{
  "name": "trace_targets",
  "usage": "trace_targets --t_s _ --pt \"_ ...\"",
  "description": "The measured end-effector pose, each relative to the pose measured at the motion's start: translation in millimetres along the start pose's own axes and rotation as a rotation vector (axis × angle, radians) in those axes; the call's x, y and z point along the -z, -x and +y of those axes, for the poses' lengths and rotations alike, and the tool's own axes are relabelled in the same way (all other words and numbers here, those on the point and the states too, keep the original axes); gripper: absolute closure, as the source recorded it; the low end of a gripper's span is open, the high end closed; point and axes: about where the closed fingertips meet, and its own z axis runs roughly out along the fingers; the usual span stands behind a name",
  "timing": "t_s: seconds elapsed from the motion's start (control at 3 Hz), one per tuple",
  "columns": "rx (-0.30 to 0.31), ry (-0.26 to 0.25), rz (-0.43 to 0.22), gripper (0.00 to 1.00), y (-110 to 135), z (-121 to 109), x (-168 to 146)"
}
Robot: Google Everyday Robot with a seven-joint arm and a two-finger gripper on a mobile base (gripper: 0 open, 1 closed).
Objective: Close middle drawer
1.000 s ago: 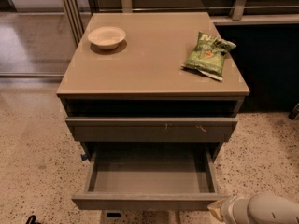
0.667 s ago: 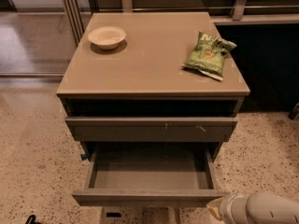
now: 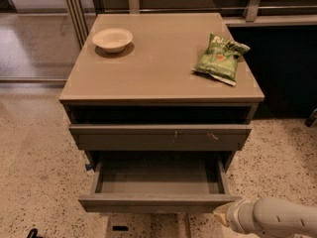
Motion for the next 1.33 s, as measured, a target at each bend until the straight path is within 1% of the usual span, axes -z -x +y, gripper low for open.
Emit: trace_targets --t_s 0.33,0.67,1.0,1.33 --pt "0.022 -0.002 0.011 1.0 16 -9 -20" --pt "0.022 -0.002 0.011 1.0 16 -9 -20" --pt "0.011 -0.015 -0.004 1.0 18 -16 -22" --pt "0.005 -0.073 -0.038 1.0 31 -49 -26"
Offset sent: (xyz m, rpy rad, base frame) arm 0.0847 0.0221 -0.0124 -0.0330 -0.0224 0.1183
